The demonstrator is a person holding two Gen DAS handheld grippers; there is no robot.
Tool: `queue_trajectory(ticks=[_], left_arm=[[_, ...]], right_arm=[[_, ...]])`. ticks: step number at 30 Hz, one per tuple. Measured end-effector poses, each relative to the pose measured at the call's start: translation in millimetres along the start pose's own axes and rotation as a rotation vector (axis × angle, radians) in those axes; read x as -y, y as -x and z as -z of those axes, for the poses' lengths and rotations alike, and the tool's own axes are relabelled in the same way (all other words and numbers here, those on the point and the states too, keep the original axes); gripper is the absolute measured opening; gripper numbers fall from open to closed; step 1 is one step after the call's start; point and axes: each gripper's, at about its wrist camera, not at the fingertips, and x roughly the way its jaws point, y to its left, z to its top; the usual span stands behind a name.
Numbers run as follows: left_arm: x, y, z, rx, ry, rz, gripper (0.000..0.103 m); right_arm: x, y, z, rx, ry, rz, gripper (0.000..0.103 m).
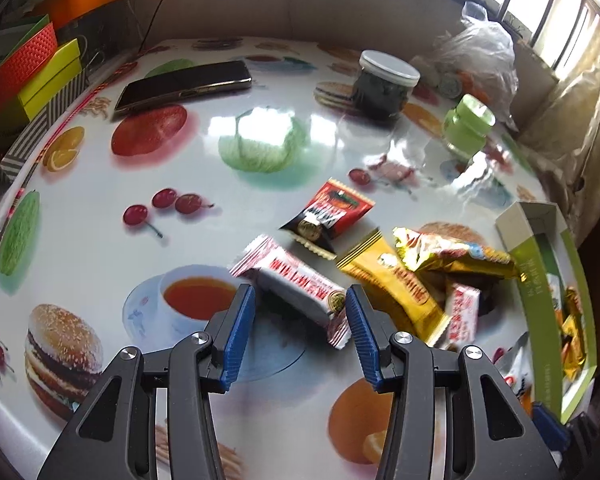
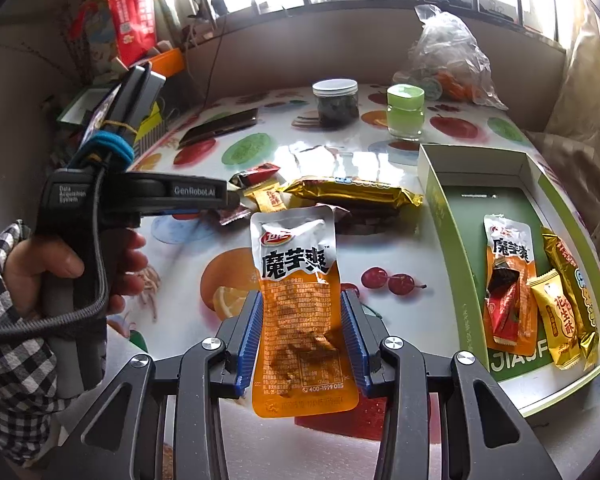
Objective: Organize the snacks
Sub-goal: 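Grasp the white-and-red nougat bar with the left tool while the right tool holds the orange pouch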
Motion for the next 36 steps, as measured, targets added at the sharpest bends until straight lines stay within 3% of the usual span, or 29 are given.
queue_trajectory(ticks=[8,27,32,36], left_arm=[[-18.7,4.3,8.9,-0.001,0.022,-0.027,0.048],[-18.2,-2.2,-4.2,0.025,0.075,0.025,0.048],[-26.3,-5.6,-10.6,0.033,0.139,0.052,0.048],[-27.0,-12.1,-16.9,0.030,0.153,0.031,0.048]], right_arm=[[0.9,-1.5,0.0,0.000,-0.004,-0.008,0.038],[3.9,-2.0,0.3,-0.003,-0.012,-0.005,0.038],[3.0,-3.9,0.6,-0.007,-0.011,-0.013,0.038],[4.1,-4.3,0.4,-0.009,-0.015,-0.010,0.038]])
